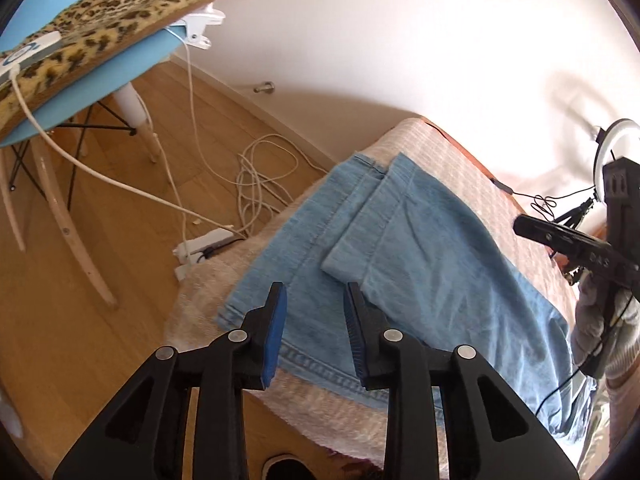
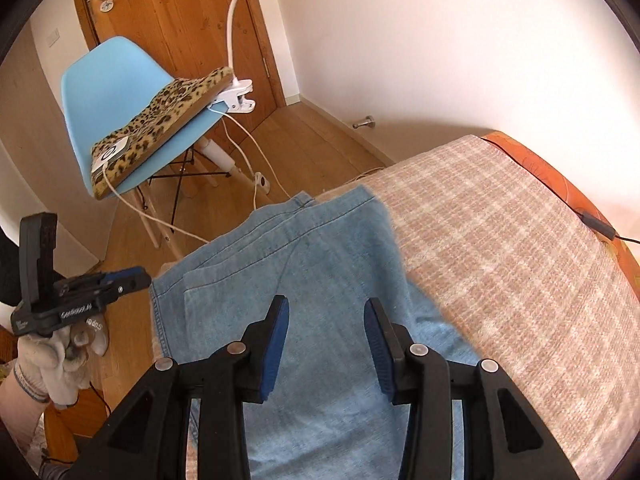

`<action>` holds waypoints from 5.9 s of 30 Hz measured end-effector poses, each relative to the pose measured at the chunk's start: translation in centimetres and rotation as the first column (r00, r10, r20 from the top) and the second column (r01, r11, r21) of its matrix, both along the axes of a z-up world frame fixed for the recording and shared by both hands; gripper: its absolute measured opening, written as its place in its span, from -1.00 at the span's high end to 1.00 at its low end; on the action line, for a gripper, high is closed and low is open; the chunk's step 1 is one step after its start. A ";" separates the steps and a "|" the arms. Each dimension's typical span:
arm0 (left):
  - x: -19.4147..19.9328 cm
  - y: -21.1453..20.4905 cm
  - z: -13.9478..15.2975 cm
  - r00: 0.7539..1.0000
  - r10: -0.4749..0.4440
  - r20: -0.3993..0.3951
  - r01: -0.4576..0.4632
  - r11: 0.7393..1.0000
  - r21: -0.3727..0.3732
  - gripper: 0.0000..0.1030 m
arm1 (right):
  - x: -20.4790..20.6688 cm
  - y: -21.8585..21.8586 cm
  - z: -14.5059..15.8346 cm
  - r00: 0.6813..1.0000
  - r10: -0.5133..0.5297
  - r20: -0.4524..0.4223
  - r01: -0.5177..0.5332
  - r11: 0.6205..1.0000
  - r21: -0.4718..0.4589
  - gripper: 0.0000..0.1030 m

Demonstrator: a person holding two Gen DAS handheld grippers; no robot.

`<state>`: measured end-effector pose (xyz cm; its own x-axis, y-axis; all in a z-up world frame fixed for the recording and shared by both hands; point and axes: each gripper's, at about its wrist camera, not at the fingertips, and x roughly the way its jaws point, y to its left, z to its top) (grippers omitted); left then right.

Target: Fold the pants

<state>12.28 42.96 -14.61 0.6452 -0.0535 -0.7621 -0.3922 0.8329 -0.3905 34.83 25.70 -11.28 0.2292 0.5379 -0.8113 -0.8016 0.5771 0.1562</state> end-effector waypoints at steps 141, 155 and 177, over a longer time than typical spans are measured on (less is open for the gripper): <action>2.2 -75.5 2.9 0.047 -0.991 -0.122 0.996 0.037 0.084 0.96 | -26.0 -83.3 -6.1 0.378 -0.698 -0.608 0.906 0.145 0.397 -0.42; 0.6 -60.6 7.6 0.232 -0.963 -0.136 0.958 0.202 0.202 0.76 | -23.4 -77.5 -7.2 0.426 -0.751 -0.505 0.905 0.358 0.231 0.26; 1.6 -46.9 0.5 0.408 -0.839 -0.361 0.881 0.258 0.396 0.43 | -23.2 -77.0 -5.6 0.387 -0.866 -0.316 0.921 0.353 0.161 0.01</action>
<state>13.91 -3.97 -14.07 0.3976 -0.1892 -0.8979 0.6674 0.7312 0.1415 11.64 -51.26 -16.93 0.6069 0.2788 -0.7442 0.2169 0.8427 0.4927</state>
